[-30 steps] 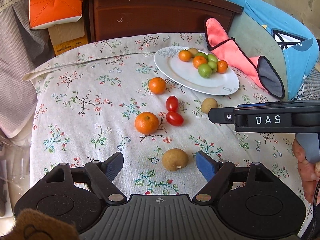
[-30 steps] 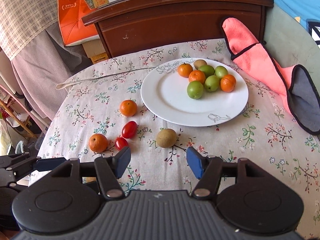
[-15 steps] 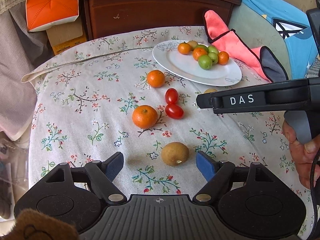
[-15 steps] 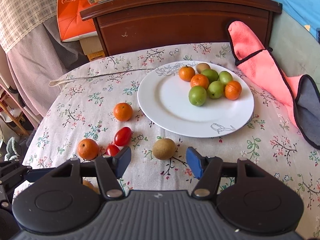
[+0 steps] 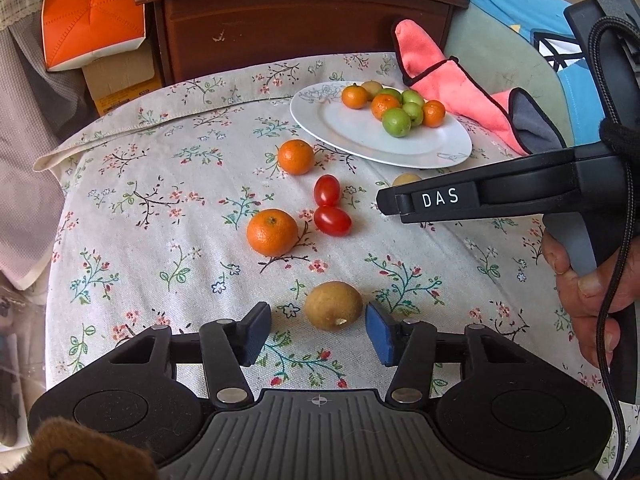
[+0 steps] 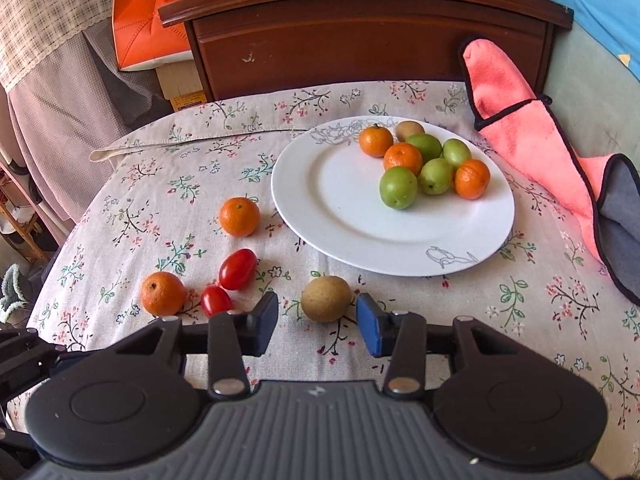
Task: Organize fruits
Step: 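Grasp a tan round fruit with the left gripper while the right grasps another, then lower both tan fruits onto the plate and open both grippers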
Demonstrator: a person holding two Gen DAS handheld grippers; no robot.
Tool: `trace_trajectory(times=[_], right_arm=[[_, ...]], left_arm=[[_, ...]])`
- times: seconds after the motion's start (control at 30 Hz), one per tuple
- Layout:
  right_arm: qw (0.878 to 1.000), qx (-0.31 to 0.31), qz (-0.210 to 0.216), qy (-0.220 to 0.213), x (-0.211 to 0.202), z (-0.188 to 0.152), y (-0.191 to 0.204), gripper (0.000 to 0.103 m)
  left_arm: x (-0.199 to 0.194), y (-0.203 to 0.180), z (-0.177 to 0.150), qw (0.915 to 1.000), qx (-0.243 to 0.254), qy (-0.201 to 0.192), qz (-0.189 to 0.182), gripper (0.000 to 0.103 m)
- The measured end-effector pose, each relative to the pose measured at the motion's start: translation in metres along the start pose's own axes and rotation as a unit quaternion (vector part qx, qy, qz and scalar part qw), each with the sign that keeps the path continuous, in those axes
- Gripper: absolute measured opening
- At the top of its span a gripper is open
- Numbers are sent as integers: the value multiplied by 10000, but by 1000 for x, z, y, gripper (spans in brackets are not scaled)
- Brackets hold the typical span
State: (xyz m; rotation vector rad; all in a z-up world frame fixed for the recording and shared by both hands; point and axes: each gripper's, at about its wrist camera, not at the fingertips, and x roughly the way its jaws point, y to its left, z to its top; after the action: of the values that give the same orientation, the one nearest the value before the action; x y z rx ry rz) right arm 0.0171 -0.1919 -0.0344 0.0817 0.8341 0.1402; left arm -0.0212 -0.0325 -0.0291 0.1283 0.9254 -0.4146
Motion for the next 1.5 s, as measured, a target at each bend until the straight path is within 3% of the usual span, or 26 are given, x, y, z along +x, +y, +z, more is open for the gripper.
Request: trace_trajectory(times=[0.13,0.23,0.6,0.9,1.3,1.5], right_arm=[[10000,-29,-56,-26,3,-1,-1,29],[10000,-13,-46,-43,2,-1,-2,28],[9992,-305,112,-216,-21,5,13,27],[9970,-546,386,-387,-63,5,12,27],[9967,-244,225,-739,-71,18,-1,27],[9966,-203,179,-778,-69,22,-5,27]], left_arm=[[-1,2,1,9998,-97,-42,-148,33],[-3,2,1,9997,-111,-92,-190,27],[-7,12,6,9990,-368,-206,-125,27],[-21,22,25,9968,-504,-614,-14,27],[-19,28,65,9931,-648,-960,-162,27],[-16,23,83,9931,-364,-1106,-137,27]])
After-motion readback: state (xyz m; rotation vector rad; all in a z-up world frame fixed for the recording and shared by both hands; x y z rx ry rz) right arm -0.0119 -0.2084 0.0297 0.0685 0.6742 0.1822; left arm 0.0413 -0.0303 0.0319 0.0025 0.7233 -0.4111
